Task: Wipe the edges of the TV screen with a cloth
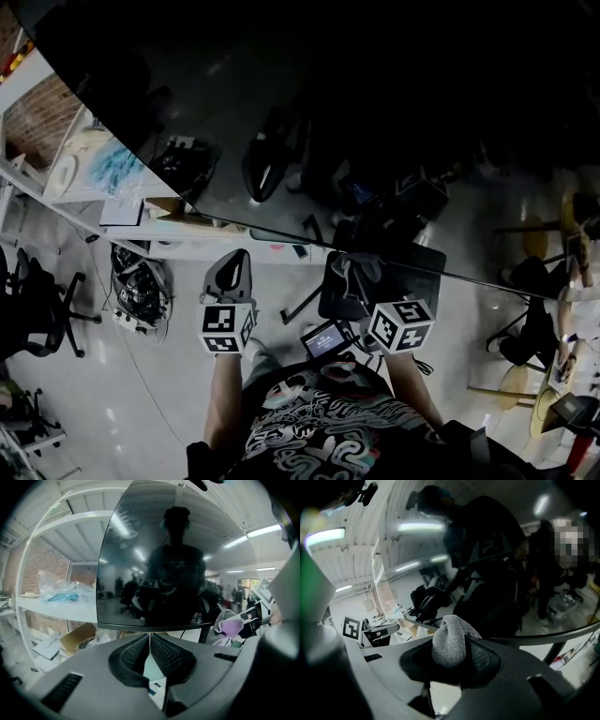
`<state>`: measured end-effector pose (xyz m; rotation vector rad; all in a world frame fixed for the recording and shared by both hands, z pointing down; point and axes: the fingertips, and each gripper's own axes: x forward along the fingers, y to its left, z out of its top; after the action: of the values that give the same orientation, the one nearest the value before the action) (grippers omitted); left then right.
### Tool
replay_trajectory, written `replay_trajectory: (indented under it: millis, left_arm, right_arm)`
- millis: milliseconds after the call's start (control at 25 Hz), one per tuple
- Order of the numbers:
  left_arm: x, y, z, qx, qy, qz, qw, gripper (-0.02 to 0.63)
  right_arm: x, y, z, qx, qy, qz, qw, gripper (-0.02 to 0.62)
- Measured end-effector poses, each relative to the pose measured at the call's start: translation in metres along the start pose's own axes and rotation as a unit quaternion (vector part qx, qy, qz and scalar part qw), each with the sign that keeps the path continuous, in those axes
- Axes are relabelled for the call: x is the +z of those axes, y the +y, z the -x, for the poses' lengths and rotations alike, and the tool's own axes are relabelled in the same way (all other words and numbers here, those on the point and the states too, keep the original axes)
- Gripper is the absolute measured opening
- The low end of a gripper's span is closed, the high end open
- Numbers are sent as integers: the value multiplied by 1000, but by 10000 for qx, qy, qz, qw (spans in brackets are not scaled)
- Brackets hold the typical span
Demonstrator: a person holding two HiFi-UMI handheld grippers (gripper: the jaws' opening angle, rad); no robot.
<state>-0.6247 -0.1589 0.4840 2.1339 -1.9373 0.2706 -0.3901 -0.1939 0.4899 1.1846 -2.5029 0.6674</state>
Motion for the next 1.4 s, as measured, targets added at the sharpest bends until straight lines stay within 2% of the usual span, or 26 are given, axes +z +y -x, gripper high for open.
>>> replay_trajectory:
  millis: [480, 1400]
  left_arm:
    - [-2, -1, -9, -390, 76, -90, 9992, 25]
    - [11, 32, -8, -483, -133, -72, 9987, 25]
  right_arm:
    - [2, 4, -3, -157, -33, -232, 9996, 149]
    - [3, 38, -34, -179, -35, -322, 9993, 149]
